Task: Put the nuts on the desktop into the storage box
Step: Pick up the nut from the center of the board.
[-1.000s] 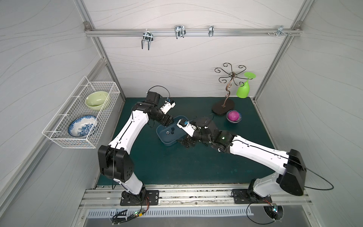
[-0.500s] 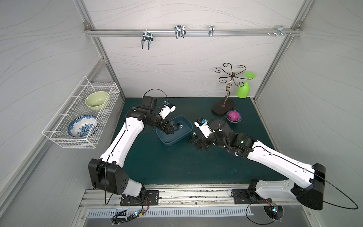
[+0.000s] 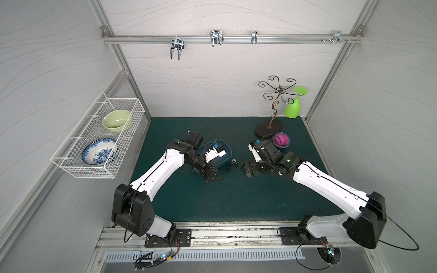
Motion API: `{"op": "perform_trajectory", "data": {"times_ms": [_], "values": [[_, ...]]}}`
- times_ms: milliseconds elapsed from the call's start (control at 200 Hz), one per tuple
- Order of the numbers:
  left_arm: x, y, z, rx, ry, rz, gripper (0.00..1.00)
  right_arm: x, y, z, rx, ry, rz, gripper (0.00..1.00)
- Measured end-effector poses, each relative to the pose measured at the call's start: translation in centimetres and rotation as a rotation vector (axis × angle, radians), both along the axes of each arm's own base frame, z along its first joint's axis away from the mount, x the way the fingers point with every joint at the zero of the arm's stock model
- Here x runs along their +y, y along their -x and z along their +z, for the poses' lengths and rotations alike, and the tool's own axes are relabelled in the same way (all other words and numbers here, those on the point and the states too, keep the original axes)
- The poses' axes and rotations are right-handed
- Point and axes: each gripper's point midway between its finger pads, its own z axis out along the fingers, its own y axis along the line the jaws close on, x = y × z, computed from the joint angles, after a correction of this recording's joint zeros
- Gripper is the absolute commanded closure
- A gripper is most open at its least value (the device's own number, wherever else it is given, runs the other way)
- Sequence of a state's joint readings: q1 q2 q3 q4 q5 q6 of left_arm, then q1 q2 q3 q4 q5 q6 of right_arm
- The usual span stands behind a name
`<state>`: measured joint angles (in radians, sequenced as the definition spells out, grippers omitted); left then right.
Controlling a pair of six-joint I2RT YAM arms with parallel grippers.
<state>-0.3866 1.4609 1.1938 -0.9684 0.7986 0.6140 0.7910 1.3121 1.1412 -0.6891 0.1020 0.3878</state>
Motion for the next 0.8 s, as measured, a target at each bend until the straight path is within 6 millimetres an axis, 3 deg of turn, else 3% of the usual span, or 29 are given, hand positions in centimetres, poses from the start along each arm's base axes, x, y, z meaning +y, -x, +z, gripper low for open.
{"op": "perform_trajectory", "data": {"times_ms": [300, 600, 800], "values": [[1.0, 1.5, -3.5, -0.056, -0.004, -0.037, 0.01, 1.4, -1.7, -3.4, 0.107, -0.025, -0.047, 0.07], [1.6, 0.3, -6.9, -0.162, -0.005, -0.002, 0.01, 4.9, -3.6, -7.1, 0.180, -0.119, 0.007, 0.29], [2.3, -0.6, -8.8, -0.249, -0.051, 0.034, 0.01, 6.6, -4.8, -9.8, 0.200, -0.152, 0.054, 0.37]]}}
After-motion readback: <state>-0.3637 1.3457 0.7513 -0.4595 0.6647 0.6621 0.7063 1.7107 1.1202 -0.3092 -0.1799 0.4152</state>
